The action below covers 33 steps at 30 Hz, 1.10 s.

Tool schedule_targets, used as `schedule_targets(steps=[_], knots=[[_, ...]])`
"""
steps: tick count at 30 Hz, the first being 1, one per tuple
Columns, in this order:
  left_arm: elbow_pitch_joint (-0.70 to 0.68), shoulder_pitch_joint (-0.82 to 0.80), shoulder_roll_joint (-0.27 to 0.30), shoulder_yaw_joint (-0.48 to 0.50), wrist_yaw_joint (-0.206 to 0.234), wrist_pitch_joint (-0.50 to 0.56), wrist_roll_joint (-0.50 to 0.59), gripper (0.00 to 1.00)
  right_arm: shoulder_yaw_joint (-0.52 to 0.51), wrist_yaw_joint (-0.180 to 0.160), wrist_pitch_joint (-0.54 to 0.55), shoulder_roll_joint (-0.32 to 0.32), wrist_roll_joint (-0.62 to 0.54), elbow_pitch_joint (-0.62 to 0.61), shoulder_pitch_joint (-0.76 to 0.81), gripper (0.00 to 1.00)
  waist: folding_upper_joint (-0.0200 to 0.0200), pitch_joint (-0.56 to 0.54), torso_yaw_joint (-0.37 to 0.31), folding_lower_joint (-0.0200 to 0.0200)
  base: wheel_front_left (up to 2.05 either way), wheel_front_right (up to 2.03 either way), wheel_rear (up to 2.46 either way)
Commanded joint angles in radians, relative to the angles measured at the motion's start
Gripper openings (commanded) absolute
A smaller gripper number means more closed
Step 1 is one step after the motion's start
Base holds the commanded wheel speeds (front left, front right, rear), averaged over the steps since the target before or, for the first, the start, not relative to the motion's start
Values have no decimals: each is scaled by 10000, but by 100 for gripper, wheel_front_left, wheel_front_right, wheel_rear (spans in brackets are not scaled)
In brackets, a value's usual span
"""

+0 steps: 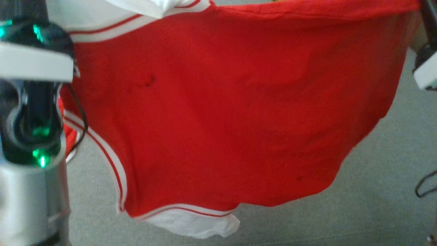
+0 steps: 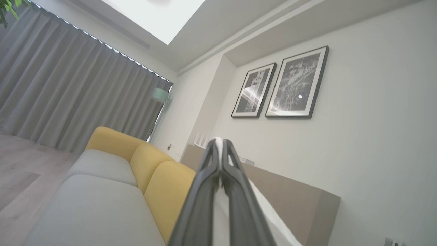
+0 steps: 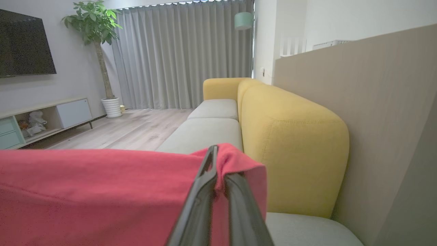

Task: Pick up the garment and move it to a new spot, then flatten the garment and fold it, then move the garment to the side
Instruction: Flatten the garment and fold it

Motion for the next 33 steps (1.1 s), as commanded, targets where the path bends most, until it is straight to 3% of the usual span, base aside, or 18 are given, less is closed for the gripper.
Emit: schedule_targets(steps=[1, 5, 9, 14, 18, 26, 33], knots=[[93, -876, 360, 251, 29, 128, 78, 0, 108, 21, 131, 181, -28, -217, -675, 0, -1, 350, -88, 0, 0, 0, 0], [1203, -2351, 533, 30, -185, 233, 294, 0, -7, 21, 19, 291, -258, 480, -2000, 0, -1, 1660, -125, 0, 0, 0, 0], [3584, -4868, 572, -60, -703, -345, 577, 0, -8, 21, -1097, 284, -615, 2269, -4303, 0, -1, 3294, 44, 0, 0, 0, 0], [5798, -7214, 497, 48, -1158, -1443, 821, 0, 391, 21, -3891, -24, -920, 4242, -6780, 0, -1, 4339, 264, 0, 0, 0, 0], [7069, -8225, 349, 0, -1579, -2339, 940, 0, 861, 21, -5847, -202, -751, 5894, -7644, 0, -1, 4635, 481, 0, 0, 0, 0], [8621, -7902, 398, -900, -2160, -3611, 1937, 0, 1569, 21, -7527, -205, 229, 8356, -7200, 0, -1, 4789, 862, 0, 0, 0, 0], [9657, -6040, 682, -1406, -2505, -4035, 2399, 0, 2793, 21, -7529, 20, 1192, 10125, -5762, 0, -1, 4315, 963, 0, 0, 0, 0]])
